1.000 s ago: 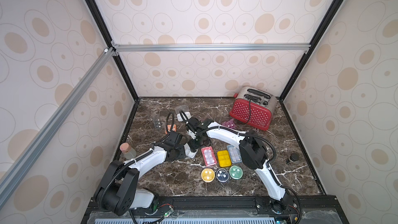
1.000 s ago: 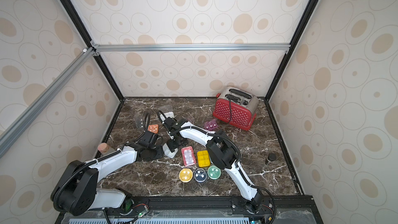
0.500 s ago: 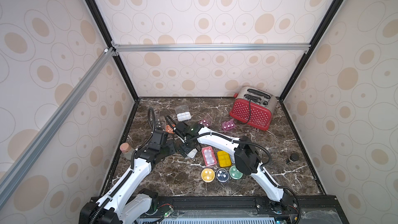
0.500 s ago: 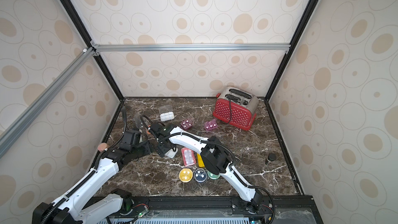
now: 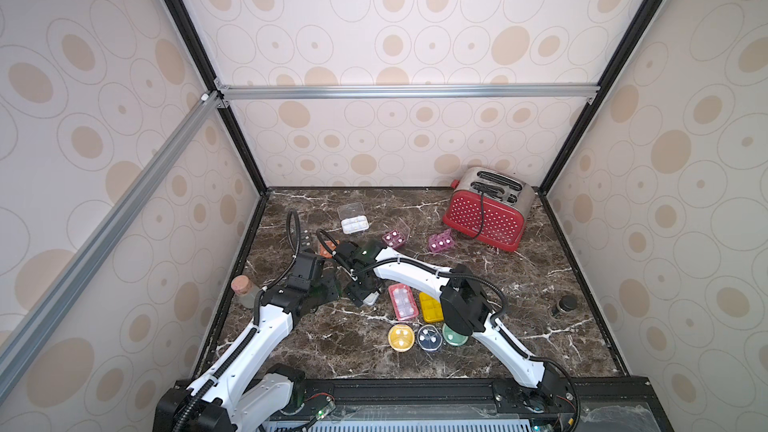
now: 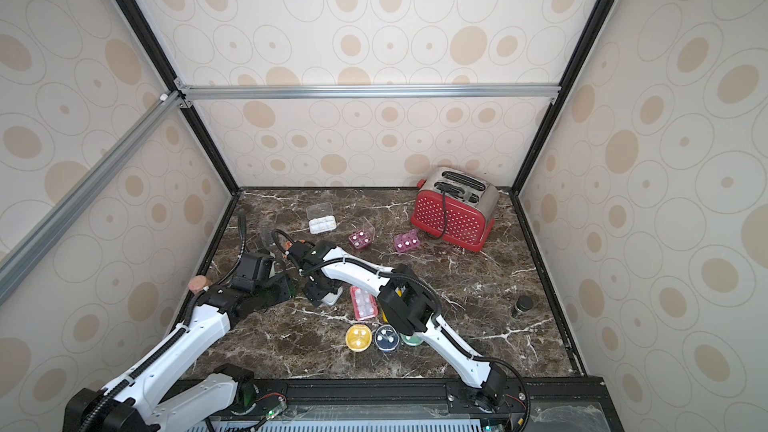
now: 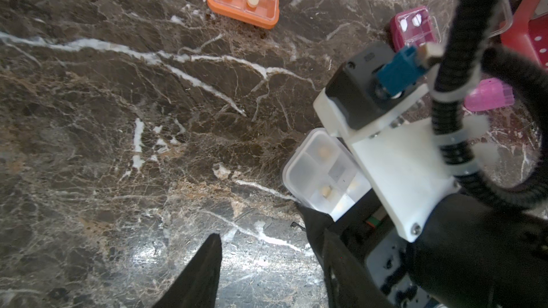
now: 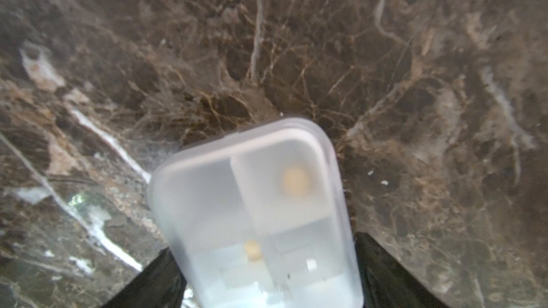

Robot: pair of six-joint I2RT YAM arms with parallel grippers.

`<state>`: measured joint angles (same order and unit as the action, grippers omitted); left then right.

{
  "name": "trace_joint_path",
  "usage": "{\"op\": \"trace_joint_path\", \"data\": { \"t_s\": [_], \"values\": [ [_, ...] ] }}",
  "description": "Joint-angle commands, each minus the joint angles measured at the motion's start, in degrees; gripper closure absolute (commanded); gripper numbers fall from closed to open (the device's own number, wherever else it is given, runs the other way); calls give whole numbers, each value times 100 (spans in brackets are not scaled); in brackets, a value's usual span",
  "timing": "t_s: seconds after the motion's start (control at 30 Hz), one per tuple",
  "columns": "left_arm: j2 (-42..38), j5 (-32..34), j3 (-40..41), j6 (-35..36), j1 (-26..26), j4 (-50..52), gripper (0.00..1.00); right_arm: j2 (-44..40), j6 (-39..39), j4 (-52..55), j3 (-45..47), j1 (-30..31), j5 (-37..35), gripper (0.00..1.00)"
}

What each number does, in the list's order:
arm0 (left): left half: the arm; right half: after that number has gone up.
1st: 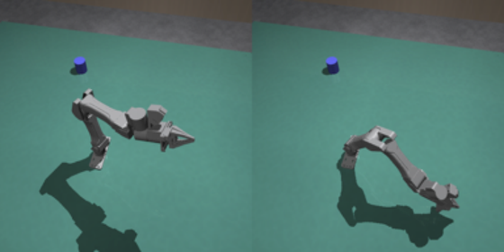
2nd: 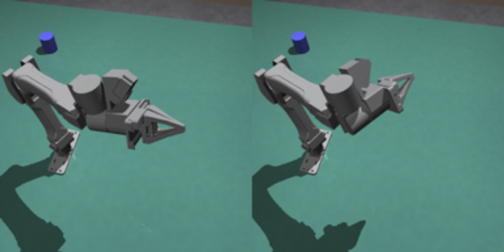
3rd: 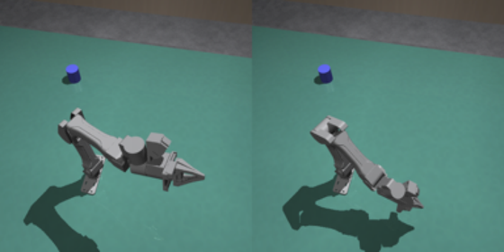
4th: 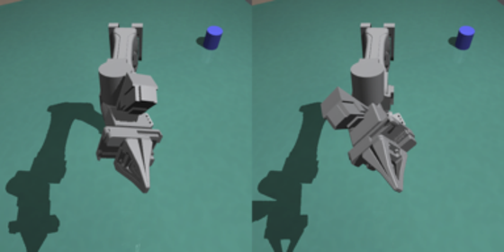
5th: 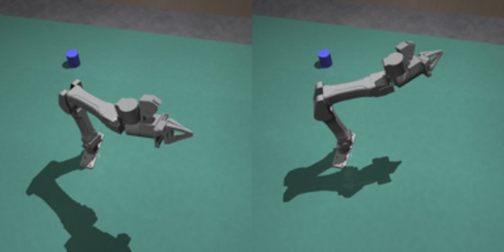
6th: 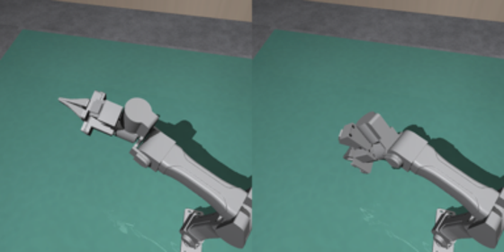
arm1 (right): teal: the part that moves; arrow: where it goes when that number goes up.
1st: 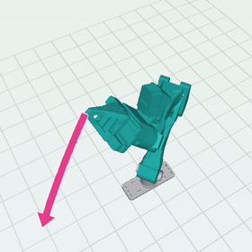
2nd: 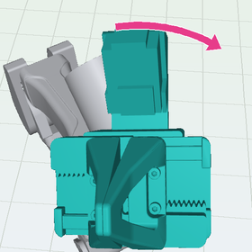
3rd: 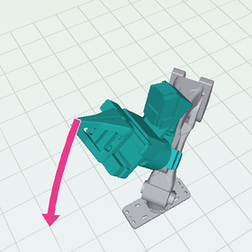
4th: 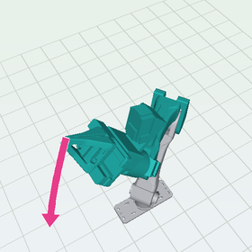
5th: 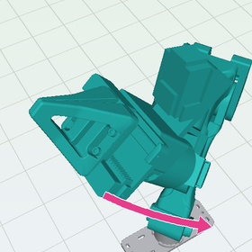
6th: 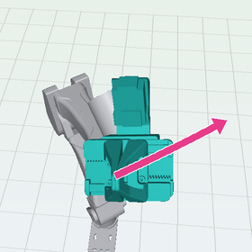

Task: Close pillboxes
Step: Pick up the pillbox at the center of the board, then place the pillbox at the center of the board.

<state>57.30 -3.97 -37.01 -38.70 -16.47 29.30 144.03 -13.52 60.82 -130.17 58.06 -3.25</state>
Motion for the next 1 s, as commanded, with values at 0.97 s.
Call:
{"op": "trace_joint_path", "data": {
  "t_s": [0.97],
  "values": [
    [1666, -722, -1389, 199, -186, -640, 49, -5786, -932, -380, 6538, -2534, -725, 59]
  ]
}}
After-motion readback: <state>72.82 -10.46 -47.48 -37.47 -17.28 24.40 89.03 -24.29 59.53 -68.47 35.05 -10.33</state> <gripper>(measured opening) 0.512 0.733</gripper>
